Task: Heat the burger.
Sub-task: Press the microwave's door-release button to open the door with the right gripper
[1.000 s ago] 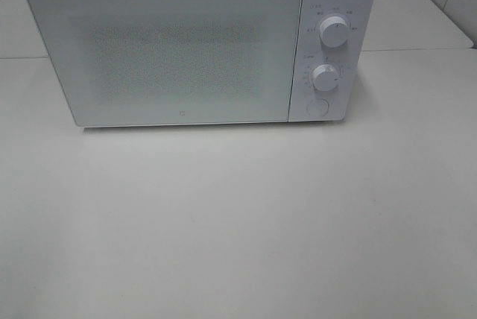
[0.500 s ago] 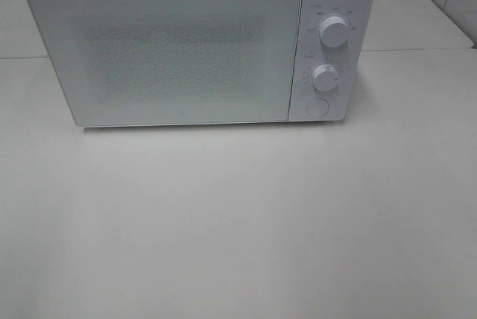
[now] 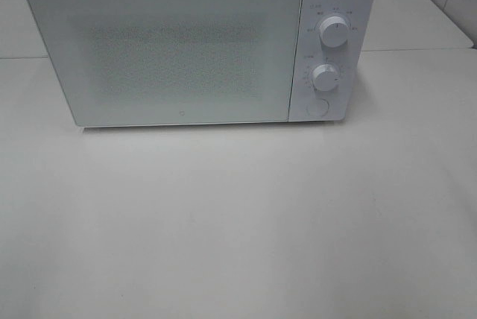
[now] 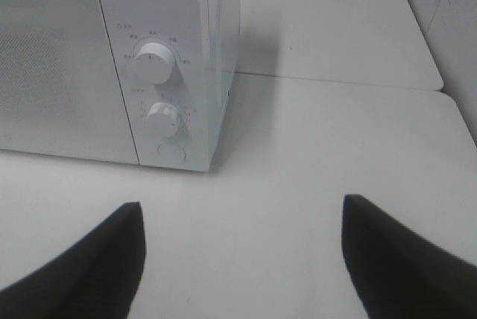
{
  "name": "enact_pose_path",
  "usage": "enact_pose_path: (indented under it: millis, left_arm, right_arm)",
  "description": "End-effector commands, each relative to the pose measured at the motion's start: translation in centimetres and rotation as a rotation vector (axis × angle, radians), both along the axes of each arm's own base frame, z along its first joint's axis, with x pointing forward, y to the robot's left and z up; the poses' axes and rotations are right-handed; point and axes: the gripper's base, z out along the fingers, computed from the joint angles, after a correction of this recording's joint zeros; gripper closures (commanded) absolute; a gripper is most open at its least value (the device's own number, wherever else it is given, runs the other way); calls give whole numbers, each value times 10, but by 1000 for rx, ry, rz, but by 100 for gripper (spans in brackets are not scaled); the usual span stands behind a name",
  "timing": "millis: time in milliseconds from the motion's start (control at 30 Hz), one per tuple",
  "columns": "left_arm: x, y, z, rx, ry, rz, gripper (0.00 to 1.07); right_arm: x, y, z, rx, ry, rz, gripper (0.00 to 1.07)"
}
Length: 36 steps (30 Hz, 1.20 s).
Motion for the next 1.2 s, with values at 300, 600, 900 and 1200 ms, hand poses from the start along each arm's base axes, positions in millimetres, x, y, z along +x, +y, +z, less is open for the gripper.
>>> enact_pose_path:
  millis: [300,600,900,1200]
  left_arm:
    - [-2,0,0,-16,-20,-1,106]
    - [-2,0,0,-15,-20,-1,106]
    - [-2,0,0,-15,-20,-1,106]
    - [-2,0,0,-15,-20,-1,106]
  right_arm:
    - [51,7,-3,16,-92,-12,57]
    - [90,13,-12,29,-191,-19,86]
    - [126,18,-43,16,-158,-20,107]
    - [155,23,-73,12,-175,-20,106]
